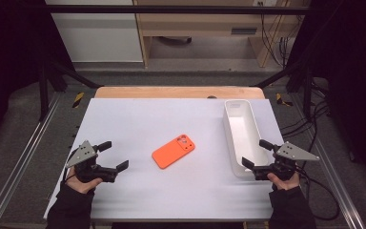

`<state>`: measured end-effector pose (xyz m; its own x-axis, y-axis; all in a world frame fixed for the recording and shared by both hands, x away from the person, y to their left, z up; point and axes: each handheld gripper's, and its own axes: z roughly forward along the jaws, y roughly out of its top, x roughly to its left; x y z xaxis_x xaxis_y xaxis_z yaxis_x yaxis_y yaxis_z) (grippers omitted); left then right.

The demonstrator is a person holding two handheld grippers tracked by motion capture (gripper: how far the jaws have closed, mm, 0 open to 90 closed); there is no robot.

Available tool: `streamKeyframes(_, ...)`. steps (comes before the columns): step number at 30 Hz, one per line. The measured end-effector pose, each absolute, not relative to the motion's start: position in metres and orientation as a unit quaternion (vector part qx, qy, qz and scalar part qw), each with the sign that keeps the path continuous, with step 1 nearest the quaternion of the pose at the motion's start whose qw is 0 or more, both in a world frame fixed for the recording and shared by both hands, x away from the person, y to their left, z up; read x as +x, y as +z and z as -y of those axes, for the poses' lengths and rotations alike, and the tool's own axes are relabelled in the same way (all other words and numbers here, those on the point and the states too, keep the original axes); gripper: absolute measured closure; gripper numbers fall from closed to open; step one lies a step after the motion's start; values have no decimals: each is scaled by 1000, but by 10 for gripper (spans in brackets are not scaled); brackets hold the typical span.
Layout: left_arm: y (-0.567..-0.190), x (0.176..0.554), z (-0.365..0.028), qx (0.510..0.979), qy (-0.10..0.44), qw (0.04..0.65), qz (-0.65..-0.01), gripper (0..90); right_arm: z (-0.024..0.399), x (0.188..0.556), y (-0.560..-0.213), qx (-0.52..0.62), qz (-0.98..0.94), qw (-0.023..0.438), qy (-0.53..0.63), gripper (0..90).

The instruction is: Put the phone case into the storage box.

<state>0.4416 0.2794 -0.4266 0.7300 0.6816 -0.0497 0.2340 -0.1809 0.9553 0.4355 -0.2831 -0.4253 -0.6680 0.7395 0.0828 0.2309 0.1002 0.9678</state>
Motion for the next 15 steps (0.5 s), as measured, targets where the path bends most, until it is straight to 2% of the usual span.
streamKeyframes(15, -427, 442, -278, 742, 200, 558, -312, 0, 283, 435, -426, 341, -710, 222, 575, 10)
